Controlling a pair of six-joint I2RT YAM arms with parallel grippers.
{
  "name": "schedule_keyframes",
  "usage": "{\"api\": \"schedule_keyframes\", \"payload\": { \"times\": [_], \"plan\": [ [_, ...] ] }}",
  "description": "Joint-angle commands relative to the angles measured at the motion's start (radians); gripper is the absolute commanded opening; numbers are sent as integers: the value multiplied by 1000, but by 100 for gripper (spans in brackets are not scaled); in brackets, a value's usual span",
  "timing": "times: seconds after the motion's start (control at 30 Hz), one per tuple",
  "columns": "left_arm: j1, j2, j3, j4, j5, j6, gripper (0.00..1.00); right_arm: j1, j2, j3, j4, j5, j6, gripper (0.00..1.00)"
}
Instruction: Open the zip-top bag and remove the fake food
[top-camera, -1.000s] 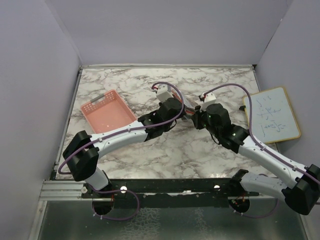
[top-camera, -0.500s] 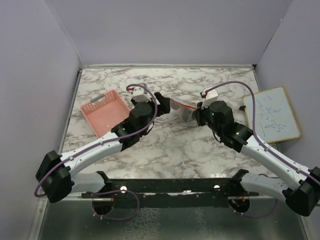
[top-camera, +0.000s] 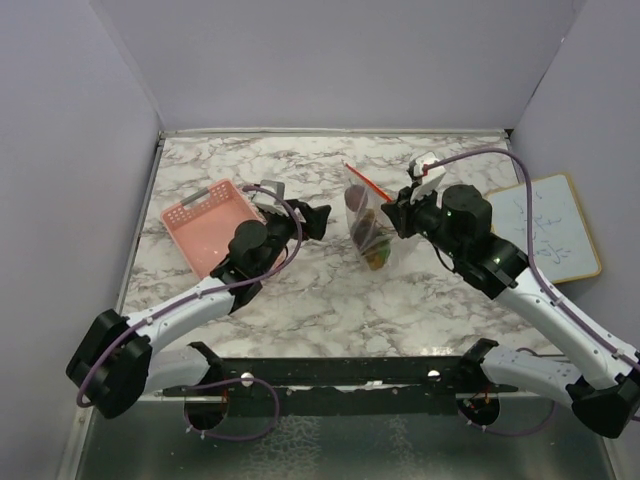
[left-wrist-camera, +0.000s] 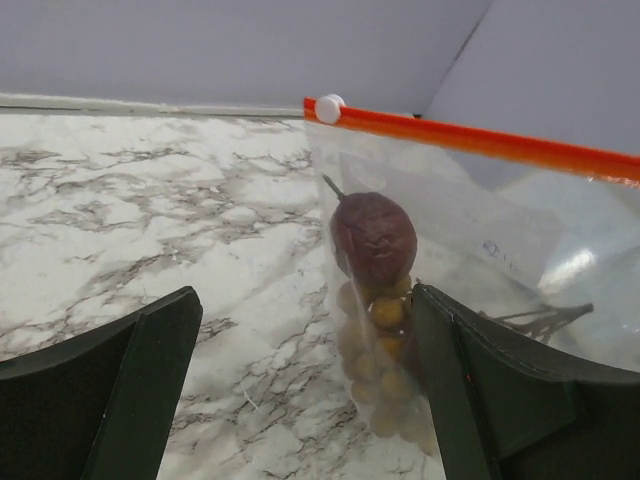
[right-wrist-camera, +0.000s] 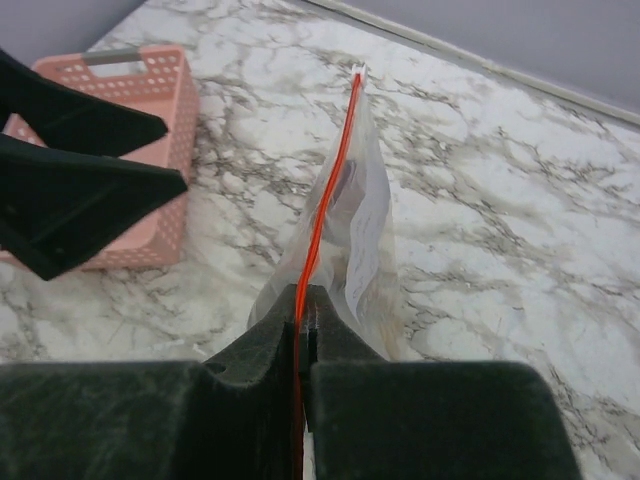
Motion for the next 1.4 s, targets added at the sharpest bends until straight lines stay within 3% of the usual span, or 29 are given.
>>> {"api": "schedule_keyframes", "payload": {
  "times": [0.0, 0.1, 0.27, 0.47, 0.63, 0.8, 1.07, 1.37],
  "plan": [
    [44, 58, -8, 238, 227, 67, 90, -5, -33, 71, -27, -146, -36, 1],
    [122, 98, -19, 339, 340, 35, 91, -5, -49, 76, -38, -165, -59, 1],
    [259, 209, -71, 654, 593, -74, 94, -5, -72, 88, -49, -196, -76, 1],
    [303, 348, -28, 876, 895, -145, 94, -5, -129, 89, -49, -191, -96, 1],
    [321, 404, 10, 1022, 1057, -211, 90, -5, -170, 89, -55, -228, -110, 1],
    [323, 451, 26, 1144, 1107, -252, 91, -5, -229, 81, -36, -290, -102, 1],
    [333, 489, 91, 1146, 1126, -244, 89, -5, -246, 109, -71, -350, -101, 1],
    [354, 415, 116, 1146, 1199, -262, 81, -5, -278, 79, -105, -352, -102, 1]
  ]
}}
